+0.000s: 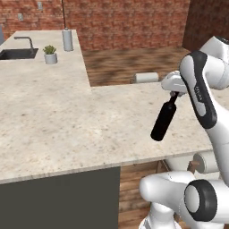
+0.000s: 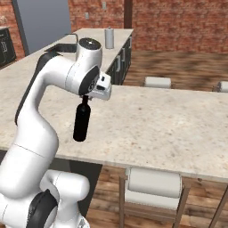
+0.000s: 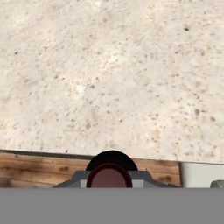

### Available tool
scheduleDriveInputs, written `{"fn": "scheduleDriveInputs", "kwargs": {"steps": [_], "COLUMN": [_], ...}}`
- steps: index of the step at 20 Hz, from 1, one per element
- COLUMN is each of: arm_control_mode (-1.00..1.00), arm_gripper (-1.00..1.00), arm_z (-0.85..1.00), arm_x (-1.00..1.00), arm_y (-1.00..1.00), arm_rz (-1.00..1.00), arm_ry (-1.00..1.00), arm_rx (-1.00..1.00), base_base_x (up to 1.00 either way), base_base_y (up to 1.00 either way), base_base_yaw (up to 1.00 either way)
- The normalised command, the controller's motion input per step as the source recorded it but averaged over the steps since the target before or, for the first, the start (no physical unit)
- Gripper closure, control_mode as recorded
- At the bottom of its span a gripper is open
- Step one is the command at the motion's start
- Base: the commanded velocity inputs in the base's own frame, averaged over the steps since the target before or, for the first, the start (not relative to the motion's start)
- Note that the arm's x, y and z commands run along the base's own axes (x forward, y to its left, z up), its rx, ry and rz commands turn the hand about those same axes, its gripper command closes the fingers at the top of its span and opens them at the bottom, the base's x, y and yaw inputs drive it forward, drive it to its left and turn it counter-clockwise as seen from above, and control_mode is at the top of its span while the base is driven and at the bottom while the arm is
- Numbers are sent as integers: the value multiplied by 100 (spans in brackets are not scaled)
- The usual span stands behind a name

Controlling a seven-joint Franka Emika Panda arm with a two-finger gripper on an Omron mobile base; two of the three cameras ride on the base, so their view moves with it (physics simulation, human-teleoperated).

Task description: Move the drinks to the dining counter.

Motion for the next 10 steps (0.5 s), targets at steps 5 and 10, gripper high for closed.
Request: {"fn": "scheduleDriveInputs", "kwargs": {"steps": [5, 10], "arm_control_mode": [-100, -100], "arm_gripper": [100, 100], "arm_z": [0, 0], "arm_x": [74, 56], "arm_y": [-25, -4], "arm_rz": [0, 0], "arm_ry": [-1, 0], "arm_rx": [1, -1], "base_base_x": [0, 0], "base_base_y": [0, 0], "base_base_yaw": [0, 0]}}
